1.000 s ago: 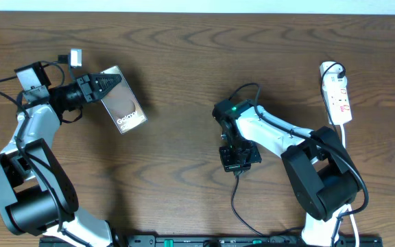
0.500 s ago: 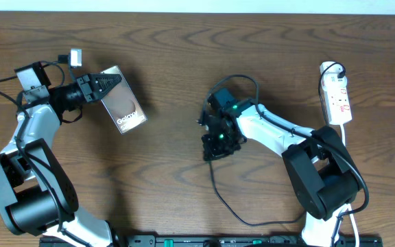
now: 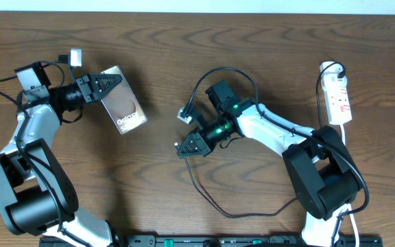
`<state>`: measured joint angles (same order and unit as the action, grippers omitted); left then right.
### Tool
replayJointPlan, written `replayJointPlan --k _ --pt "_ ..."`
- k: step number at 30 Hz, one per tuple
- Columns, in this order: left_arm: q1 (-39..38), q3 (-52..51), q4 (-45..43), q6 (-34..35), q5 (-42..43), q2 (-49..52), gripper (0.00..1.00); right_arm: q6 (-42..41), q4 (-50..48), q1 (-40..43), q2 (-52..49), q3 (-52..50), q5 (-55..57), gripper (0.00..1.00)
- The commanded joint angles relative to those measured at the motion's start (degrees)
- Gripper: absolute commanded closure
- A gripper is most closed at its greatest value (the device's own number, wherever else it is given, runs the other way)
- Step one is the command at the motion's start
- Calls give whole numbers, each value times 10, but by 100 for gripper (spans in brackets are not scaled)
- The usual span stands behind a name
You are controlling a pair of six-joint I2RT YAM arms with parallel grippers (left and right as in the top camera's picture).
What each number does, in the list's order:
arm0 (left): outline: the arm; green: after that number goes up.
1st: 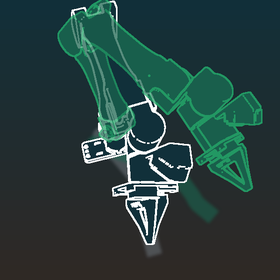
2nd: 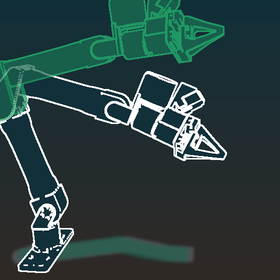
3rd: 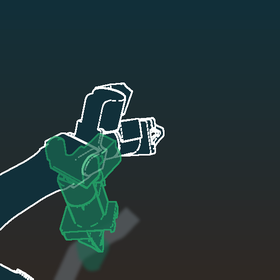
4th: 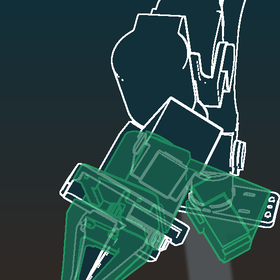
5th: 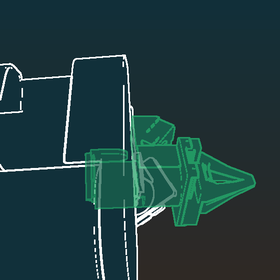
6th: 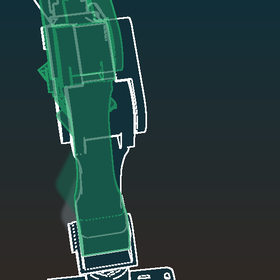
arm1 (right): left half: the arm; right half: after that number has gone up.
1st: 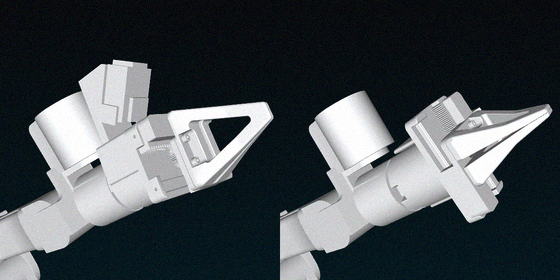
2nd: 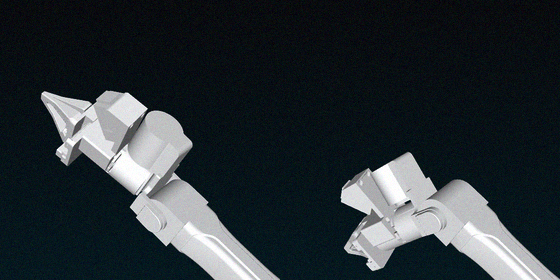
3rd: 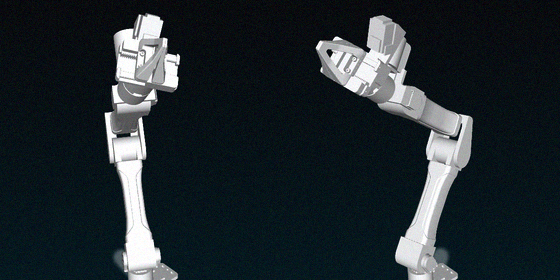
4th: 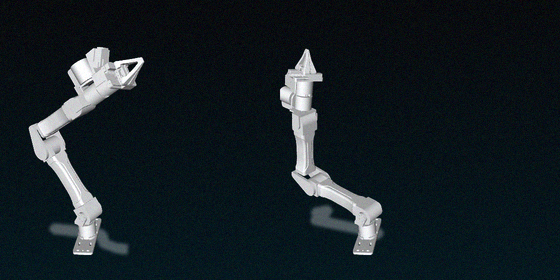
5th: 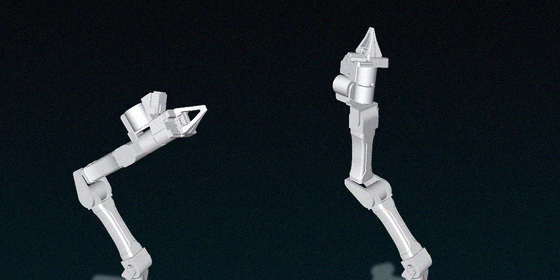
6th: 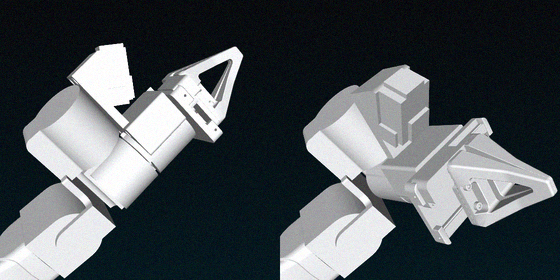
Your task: Plug charger to phone and switch on socket
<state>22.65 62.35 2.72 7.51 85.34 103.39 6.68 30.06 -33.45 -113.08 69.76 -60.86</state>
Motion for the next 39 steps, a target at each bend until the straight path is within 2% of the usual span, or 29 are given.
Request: replayJointPlan --k 1,9,15,23,30,39 --pt "-5 7 -1 3 43 -4 93 22 -10 0 -5 8 -56 99" --pt "-42 7 -5 3 43 -4 93 4 -51 0 -21 8 -78 99" --pt "-55 7 -7 3 42 -4 93 -10 -158 0 -82 8 -213 99" --pt "-64 7 -7 3 42 -4 93 -18 -260 -8 -96 8 -262 99" --pt "-79 7 -7 3 42 -4 93 -27 -352 -19 -96 8 -245 99" --pt "-80 7 -7 17 42 -4 93 -41 -362 -20 -98 8 -202 99"
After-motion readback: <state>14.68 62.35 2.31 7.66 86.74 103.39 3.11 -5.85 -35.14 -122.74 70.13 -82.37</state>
